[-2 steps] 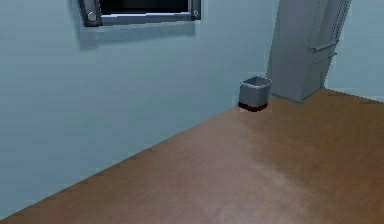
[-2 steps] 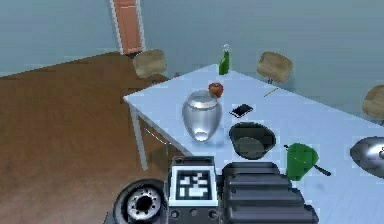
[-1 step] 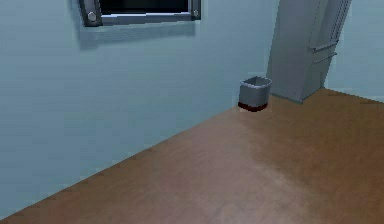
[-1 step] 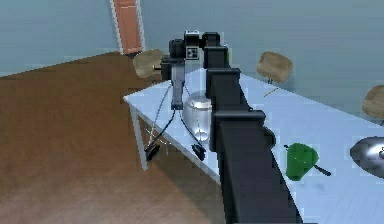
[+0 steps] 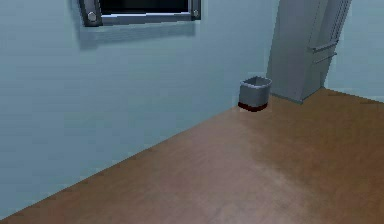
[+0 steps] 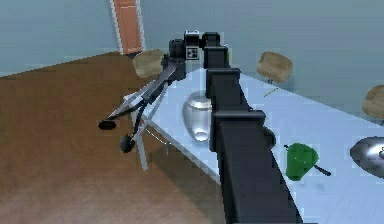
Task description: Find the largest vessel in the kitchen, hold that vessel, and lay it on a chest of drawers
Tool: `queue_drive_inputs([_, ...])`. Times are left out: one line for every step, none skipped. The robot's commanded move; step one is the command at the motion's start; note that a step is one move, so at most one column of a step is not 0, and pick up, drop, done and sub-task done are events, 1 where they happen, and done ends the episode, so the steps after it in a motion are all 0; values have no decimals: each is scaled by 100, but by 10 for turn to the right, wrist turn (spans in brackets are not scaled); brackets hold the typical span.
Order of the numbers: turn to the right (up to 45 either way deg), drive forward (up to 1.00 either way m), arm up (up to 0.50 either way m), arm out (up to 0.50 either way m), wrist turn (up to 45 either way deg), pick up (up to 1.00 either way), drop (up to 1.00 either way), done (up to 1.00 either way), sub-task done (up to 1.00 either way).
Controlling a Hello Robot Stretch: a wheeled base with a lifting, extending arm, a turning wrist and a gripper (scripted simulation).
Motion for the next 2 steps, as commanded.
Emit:
queue_drive_inputs([0, 0, 0, 0, 450, 0, 0, 0, 0])
queue_drive_inputs([0, 0, 0, 0, 450, 0, 0, 0, 0])
